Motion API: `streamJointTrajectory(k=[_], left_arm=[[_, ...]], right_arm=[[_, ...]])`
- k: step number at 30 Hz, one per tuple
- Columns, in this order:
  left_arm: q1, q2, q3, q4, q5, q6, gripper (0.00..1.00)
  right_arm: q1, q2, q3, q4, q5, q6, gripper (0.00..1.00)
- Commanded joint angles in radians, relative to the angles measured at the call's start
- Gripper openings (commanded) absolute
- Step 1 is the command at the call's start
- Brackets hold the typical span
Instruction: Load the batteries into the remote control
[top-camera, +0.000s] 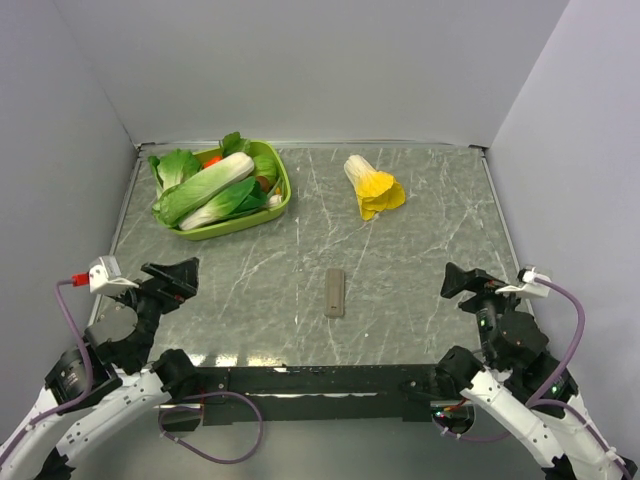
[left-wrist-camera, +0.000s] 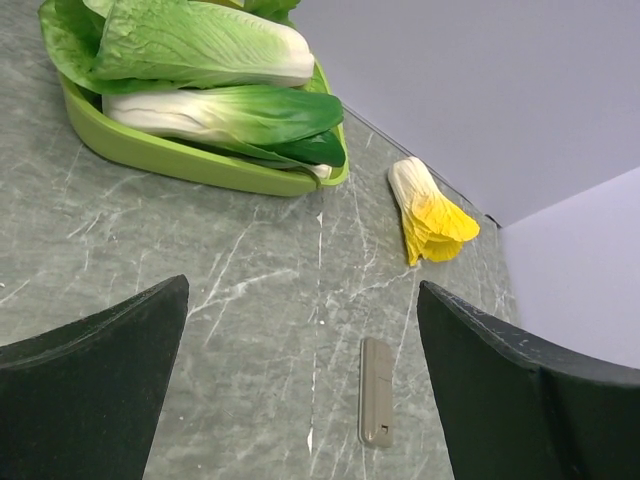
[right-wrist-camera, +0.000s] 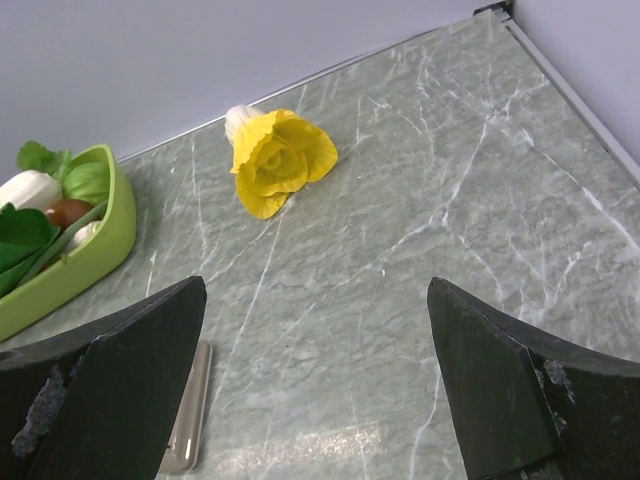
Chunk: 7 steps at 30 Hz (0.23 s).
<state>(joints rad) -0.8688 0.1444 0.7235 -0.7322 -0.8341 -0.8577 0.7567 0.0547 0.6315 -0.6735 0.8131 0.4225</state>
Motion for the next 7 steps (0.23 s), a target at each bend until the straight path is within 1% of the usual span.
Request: streamJointTrajectory(k=[1,7], left_arm=[[0.005,0.003,-0.003,-0.010,-0.019,0.023,0.99],[0.004,0.024,-0.001,-0.003,-0.014,0.031,0.99]], right_arm=[[-0.002,0.010,-0.003,0.003,0.004,-0.036,1.00],[-0.002,0.039,0.005,0.000,0.000,-0.033,1.00]])
